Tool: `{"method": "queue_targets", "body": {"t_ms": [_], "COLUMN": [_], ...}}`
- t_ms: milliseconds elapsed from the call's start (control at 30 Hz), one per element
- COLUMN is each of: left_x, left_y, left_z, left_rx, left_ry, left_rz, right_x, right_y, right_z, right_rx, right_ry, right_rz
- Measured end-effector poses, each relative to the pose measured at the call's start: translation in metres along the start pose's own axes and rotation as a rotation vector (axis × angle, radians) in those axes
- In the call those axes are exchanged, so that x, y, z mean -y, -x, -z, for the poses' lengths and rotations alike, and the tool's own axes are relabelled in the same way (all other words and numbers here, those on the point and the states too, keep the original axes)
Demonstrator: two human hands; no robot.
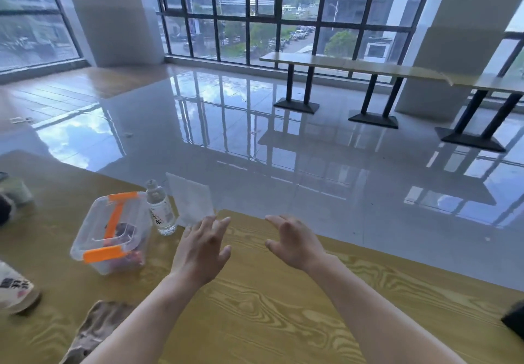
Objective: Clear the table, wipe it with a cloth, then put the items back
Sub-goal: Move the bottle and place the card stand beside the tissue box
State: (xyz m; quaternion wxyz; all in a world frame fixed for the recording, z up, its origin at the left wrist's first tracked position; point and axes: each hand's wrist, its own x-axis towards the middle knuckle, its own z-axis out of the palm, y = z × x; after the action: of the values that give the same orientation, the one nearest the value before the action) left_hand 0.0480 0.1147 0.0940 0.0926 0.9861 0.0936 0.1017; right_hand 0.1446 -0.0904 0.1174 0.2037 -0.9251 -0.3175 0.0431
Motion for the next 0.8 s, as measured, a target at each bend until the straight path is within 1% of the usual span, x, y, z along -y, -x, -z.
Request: {"method": "queue_targets", "body": {"t_ms": [167, 267, 367, 533, 733, 800], "left_x": [0.066, 0.111, 0.154, 0.201, 0.229, 0.231], "left_y": [-0.029, -0.054, -0.082, -0.129, -0.163, -0.168], "left_z": [0.013, 0.017, 0.019, 0.014, 0.008, 0.006], "left_rx": [-0.023, -0.041, -0.062, 0.015, 0.134, 0.146], "left_ry": [-0.03, -0.029, -0.086, -0.166, -0.016, 0.019], "left_rz": [0.114, 0.128, 0.121, 0.14, 0.157, 0.164], "right_x": [0.044, 0.069, 0.091, 0.112, 0.12, 0.119], "right_y": [-0.063, -0.11, -0.158, -0.223, -0.261, -0.267], "right_z": [-0.016, -0.032, -0.05, -0.081, -0.109, -0.116], "right_rx": [0.026, 0.043, 0.067, 0.099, 0.157, 0.165], "right_ry": [-0.013, -0.005, 0.005, 0.04, 0.086, 0.079], "right_rz": [0.051, 0.033, 0.004, -0.089, -0.15, -0.171]}}
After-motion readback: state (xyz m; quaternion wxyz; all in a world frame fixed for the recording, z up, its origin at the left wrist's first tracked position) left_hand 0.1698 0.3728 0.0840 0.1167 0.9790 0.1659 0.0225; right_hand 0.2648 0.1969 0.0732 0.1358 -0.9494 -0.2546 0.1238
